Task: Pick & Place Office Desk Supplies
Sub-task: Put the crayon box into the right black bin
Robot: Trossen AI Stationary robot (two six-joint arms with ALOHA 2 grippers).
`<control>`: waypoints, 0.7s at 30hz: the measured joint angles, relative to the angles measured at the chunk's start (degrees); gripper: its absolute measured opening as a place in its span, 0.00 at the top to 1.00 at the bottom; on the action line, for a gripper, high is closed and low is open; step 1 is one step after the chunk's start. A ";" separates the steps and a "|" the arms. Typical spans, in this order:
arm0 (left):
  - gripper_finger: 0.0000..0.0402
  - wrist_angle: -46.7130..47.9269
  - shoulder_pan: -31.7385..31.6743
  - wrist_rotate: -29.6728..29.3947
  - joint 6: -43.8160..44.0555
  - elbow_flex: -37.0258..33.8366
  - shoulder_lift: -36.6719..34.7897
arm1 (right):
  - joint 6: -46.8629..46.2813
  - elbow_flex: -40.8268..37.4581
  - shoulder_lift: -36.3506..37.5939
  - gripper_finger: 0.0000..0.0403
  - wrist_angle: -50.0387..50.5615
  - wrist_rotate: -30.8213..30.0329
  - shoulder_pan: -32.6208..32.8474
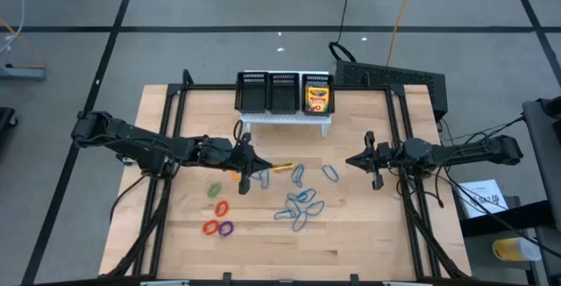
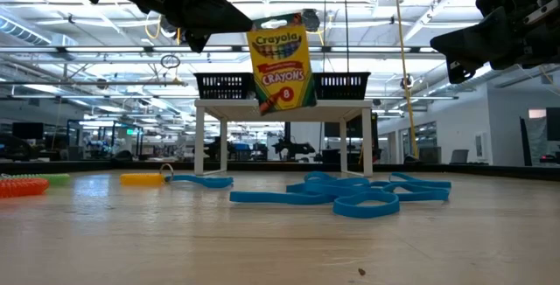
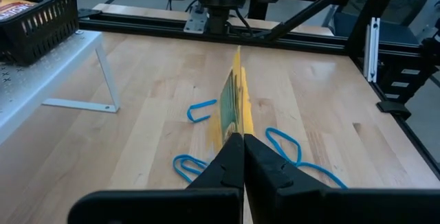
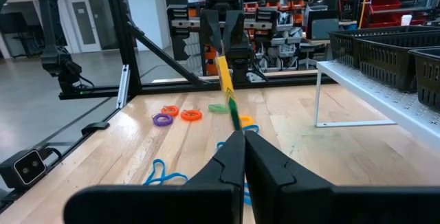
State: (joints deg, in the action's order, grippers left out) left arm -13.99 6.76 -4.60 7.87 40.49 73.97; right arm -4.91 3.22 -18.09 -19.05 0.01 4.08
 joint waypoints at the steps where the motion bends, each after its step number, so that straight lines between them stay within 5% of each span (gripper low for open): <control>1: 1.00 0.00 0.00 0.00 0.08 0.00 0.00 | 0.00 0.00 0.00 1.00 -0.01 0.00 0.00; 10: 1.00 -1.88 0.00 -1.53 0.40 0.00 0.59 | -1.87 0.00 -2.89 0.98 -6.58 -0.11 0.00; 21: 1.00 -3.46 0.00 -1.00 1.01 -0.02 3.52 | -1.92 -0.02 -13.62 0.80 -19.53 -4.84 0.02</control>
State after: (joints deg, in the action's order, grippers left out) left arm -17.46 6.76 -5.60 8.88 40.47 77.49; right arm -6.83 3.20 -31.71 -38.58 -4.83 4.10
